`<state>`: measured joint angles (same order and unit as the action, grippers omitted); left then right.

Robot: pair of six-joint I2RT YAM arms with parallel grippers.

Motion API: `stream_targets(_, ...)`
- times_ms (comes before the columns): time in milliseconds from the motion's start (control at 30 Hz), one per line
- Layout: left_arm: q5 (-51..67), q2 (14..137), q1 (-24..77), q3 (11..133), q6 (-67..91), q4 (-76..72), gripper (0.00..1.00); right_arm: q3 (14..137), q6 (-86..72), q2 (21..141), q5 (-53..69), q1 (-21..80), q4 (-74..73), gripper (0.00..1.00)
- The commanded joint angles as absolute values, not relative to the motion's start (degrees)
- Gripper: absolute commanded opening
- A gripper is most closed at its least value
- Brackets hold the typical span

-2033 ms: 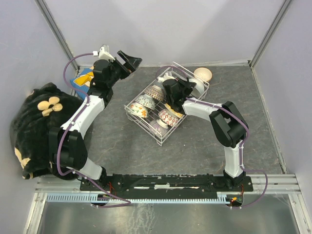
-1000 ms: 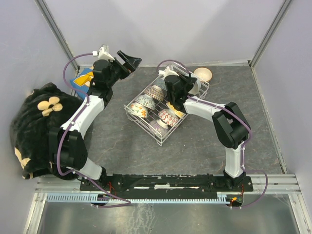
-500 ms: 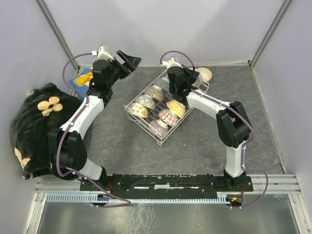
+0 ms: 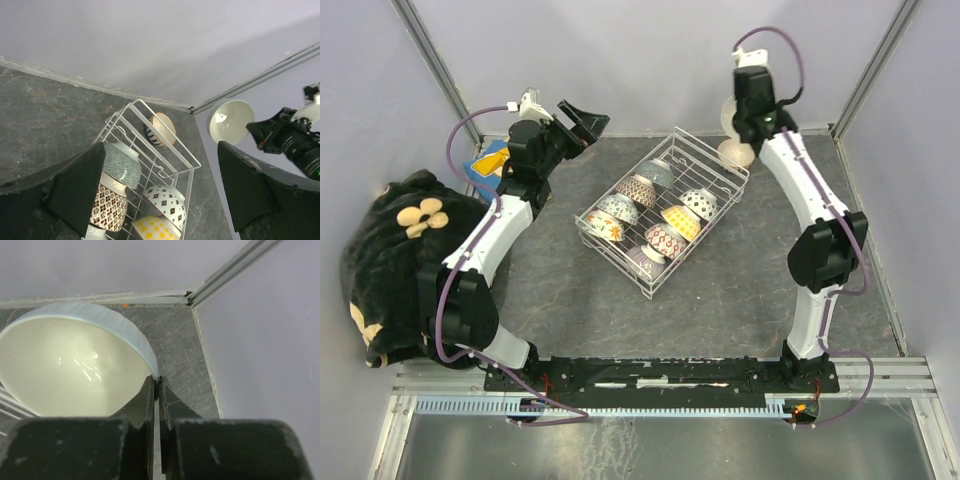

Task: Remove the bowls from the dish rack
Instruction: Pick up the bowl from the dish rack, then place the bowl at the corner of the board.

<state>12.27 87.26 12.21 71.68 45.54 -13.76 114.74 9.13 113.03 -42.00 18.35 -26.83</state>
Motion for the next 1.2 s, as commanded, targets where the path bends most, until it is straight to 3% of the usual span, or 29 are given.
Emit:
stream_targets(0,12.5,87.2,11.9,74.9,47.1,-15.4,0.99,125.9,-3.2,114.5,-33.3,12.7,-37.3,0.01)
stream_targets(200,12.4,88.0,11.9,75.3,47.0,-15.0,0.99,136.3,-14.5,120.8,-20.4,1.8,-48.7,0.01)
stream_targets(433,12.9,89.2,11.9,75.9,47.4,-15.0,0.99,132.6,-21.5,123.6,-9.6,-7.3,-49.1,0.01)
stream_targets(1167,12.5,89.8,12.0,76.0,47.1,-14.2,0.99,139.9,-26.5,138.0,-0.9,-12.5,-49.7,0.01)
